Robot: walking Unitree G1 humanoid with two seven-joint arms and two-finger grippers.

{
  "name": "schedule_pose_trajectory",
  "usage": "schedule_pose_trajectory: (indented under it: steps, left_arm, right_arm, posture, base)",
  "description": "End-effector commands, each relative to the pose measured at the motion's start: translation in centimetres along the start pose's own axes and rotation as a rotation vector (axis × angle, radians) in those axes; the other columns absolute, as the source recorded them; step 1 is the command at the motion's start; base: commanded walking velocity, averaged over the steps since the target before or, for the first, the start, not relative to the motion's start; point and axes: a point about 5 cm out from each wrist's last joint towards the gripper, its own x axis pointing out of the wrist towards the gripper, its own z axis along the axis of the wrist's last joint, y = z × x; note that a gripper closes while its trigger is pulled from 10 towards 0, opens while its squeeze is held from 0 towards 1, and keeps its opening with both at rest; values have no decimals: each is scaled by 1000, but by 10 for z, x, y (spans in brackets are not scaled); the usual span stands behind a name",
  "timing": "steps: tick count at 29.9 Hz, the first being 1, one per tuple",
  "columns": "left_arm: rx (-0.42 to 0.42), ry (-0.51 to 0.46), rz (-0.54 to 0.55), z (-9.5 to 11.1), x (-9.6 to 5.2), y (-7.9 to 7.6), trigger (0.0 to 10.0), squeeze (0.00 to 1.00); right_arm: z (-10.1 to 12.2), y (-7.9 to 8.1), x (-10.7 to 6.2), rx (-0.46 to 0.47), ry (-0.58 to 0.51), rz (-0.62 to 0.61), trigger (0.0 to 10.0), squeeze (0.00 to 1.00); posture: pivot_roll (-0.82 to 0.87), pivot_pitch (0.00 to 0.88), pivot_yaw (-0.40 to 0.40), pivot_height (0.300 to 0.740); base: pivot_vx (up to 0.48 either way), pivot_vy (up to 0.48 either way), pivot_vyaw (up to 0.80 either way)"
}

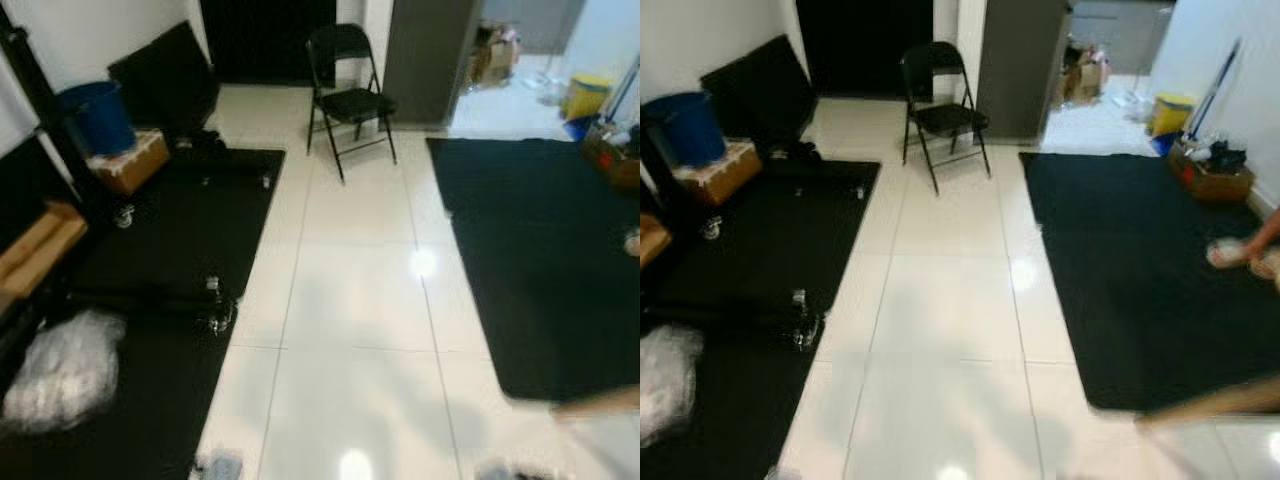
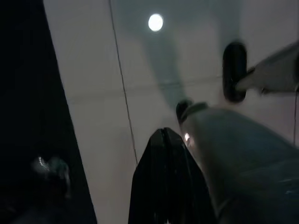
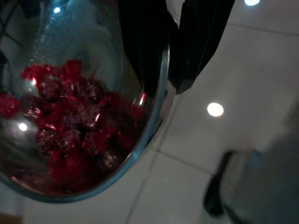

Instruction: Restocking fridge

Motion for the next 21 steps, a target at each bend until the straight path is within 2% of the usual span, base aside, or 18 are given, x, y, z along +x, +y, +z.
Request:
schedule_pose_trajectory:
  steps: [1,16,21]
  left_arm:
    - [12,7,-4,0,1,-3,10000,0]
    - [13,-5,-26,4,2,-6,10000,0]
    - [12,-4,-28,4,2,-7,10000,0]
  right_arm:
    - [-4,-7,-1,1,10,-29,10000,0]
    - [-5,-7,-1,4,14,-29,10000,0]
    - [-5,-7,-1,6,14,-33,10000,0]
  posture:
    - [39,0,-15,740]
    - [37,0,-11,740]
    - [40,0,-11,740]
  base:
    - [364,0,-800]
    - [362,0,-800]
    - [355,0,0]
